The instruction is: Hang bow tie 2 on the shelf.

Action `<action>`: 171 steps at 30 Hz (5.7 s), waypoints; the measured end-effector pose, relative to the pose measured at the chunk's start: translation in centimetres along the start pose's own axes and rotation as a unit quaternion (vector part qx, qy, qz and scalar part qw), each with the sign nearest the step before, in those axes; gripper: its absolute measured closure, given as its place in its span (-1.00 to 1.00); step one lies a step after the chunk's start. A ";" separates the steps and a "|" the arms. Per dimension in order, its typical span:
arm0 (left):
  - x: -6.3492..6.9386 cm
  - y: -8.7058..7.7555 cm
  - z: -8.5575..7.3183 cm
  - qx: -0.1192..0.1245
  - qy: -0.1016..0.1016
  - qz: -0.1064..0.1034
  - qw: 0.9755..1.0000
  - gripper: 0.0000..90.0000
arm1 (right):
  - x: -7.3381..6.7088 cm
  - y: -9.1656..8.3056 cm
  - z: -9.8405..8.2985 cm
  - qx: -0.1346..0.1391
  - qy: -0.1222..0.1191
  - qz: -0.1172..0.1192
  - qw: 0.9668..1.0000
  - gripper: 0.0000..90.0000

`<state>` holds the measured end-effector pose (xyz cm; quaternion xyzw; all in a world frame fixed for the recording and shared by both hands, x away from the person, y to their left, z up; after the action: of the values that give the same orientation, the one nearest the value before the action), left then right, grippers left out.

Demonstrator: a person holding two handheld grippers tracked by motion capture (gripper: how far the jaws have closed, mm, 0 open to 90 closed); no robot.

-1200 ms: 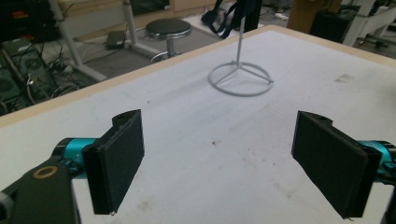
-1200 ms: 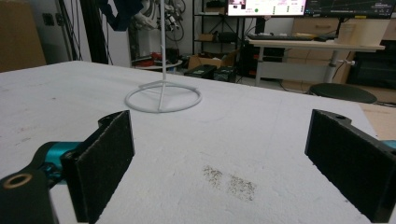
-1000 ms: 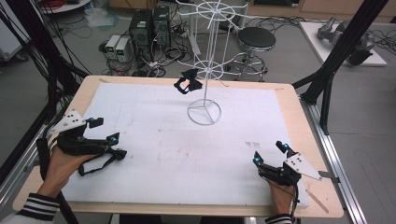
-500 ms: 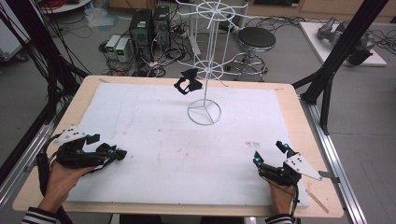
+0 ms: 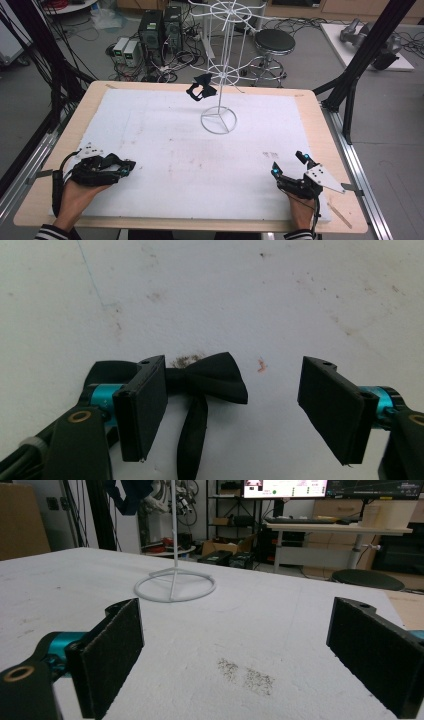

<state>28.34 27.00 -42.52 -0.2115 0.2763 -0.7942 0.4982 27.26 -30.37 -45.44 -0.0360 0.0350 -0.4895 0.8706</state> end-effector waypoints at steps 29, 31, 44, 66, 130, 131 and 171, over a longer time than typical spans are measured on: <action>-1.0 2.3 -0.8 -0.067 -0.096 0.002 0.993 -0.18 | 0.1 0.0 0.0 0.004 -0.005 -0.001 1.000 -0.84; -1.1 2.4 -0.7 -0.069 -0.104 0.003 0.992 -0.15 | 0.1 0.0 0.0 0.004 -0.005 -0.001 1.000 -0.84; -1.3 2.9 -0.1 -0.076 -0.126 0.016 0.989 0.09 | 0.1 0.0 0.0 0.004 -0.001 0.000 1.000 -0.84; -1.0 2.7 0.3 -0.062 -0.087 0.024 0.994 0.90 | 0.1 0.0 0.0 0.004 -0.001 -0.001 1.000 -0.84; 9.3 0.8 14.5 0.157 0.068 -0.058 0.984 0.92 | 0.0 0.0 0.0 0.004 -0.001 0.000 1.000 -0.84; 9.5 0.9 14.7 0.158 0.070 -0.061 0.983 0.92 | 0.0 0.0 0.0 0.003 -0.001 -0.001 1.000 -0.84; 17.1 4.4 21.8 0.169 0.137 -0.111 0.970 0.92 | 0.1 -0.1 0.0 0.005 0.002 0.001 1.000 -0.84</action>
<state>37.55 4.96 -27.88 -0.0431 0.1785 -0.9012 0.3926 27.24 -30.46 -45.44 -0.0305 0.0347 -0.4884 0.8714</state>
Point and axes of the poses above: each handheld gripper's, and its own axes: y roughly forward along the jaws, z roughly out of its top, x roughly to its right, the point moved 2 cm from there along y, roughly forward along the jaws, and after that the axes turned 6 degrees about z, right-handed, at the moved point
